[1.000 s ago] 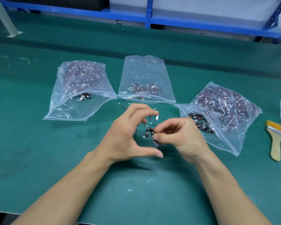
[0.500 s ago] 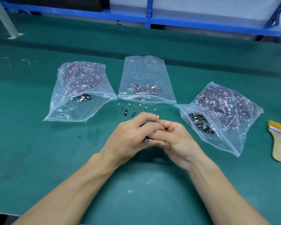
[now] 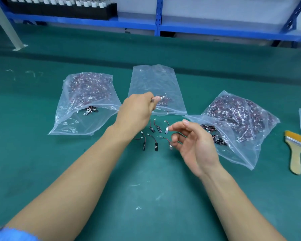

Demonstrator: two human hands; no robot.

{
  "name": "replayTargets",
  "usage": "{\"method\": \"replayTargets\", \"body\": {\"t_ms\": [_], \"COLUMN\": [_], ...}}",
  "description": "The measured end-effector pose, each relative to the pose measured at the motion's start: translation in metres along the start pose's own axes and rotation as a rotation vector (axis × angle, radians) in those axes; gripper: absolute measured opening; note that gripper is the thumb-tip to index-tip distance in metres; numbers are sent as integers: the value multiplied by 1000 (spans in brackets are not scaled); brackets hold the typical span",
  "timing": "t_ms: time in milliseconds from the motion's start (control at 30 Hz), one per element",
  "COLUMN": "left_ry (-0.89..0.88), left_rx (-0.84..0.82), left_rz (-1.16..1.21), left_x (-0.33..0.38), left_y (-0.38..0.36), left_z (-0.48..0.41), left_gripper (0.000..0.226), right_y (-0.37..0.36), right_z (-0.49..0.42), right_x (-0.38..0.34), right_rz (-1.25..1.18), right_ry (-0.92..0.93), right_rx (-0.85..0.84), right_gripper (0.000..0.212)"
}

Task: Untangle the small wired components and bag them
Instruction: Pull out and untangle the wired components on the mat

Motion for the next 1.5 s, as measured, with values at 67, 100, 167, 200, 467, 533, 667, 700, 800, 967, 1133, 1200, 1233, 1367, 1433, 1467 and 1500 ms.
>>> {"method": "replayTargets", "body": {"t_ms": [67, 100, 167, 200, 467, 533, 667, 700, 800, 967, 1133, 1200, 1233, 1367, 1433, 1467, 1500], "left_ry": [53, 70, 92, 91, -59, -133, -232, -229, -134, 84, 153, 151, 146, 139, 137, 138, 139], "left_rx": [-90, -112, -159, -196, -203, -94, 42, 41, 42, 24, 35, 25, 16, -11, -22, -27, -30], "left_rz": [-129, -163, -186, -196, -115, 105, 404, 431, 502, 675, 609, 572, 555, 498, 487, 488, 490], "left_x": [4, 5, 5, 3, -13, -14, -26, -32, -54, -80, -86, -86, -86, -86, -86, -86, -87], "left_y": [-11, -16, -23, -26, -23, -13, 3, 4, 0, -11, -20, -22, -23, -24, -24, -25, -25], "left_z": [-27, -39, -58, -66, -59, -39, 13, 26, 50, 59, 59, 58, 57, 57, 57, 57, 57], "left_gripper": [41, 38, 34, 37, 64, 49, 41, 47, 53, 49, 48, 47, 47, 48, 49, 49, 49], "right_y": [4, 5, 8, 8, 14, 18, 27, 30, 35, 43, 46, 46, 47, 48, 48, 49, 49], "right_z": [-1, -2, -5, -6, -12, -14, -19, -21, -26, -32, -36, -37, -37, -38, -38, -39, -39], "right_x": [-1, -1, -1, -2, -2, -2, 0, 1, 4, 4, 9, 10, 10, 10, 10, 10, 10], "right_rz": [48, 69, 101, 111, 207, 222, 263, 271, 299, 282, 291, 295, 293, 294, 292, 291, 291], "right_ry": [27, 33, 43, 48, 98, 112, 137, 144, 159, 179, 166, 164, 165, 163, 159, 161, 165], "right_rx": [33, 56, 99, 110, 146, 161, 218, 237, 277, 308, 316, 317, 315, 308, 311, 314, 318], "right_gripper": [22, 26, 31, 30, 23, 22, 22, 22, 22, 20, 21, 20, 20, 21, 19, 18, 17]}}
Point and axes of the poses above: each hand's wrist, its own z-axis away from the middle knuckle, its own y-axis out of the back of the hand, x = y × z, the point moved 1 cm from there along -z, towards the middle knuckle, and after that the axes turned 3 degrees about -z, right-handed, at the moved point
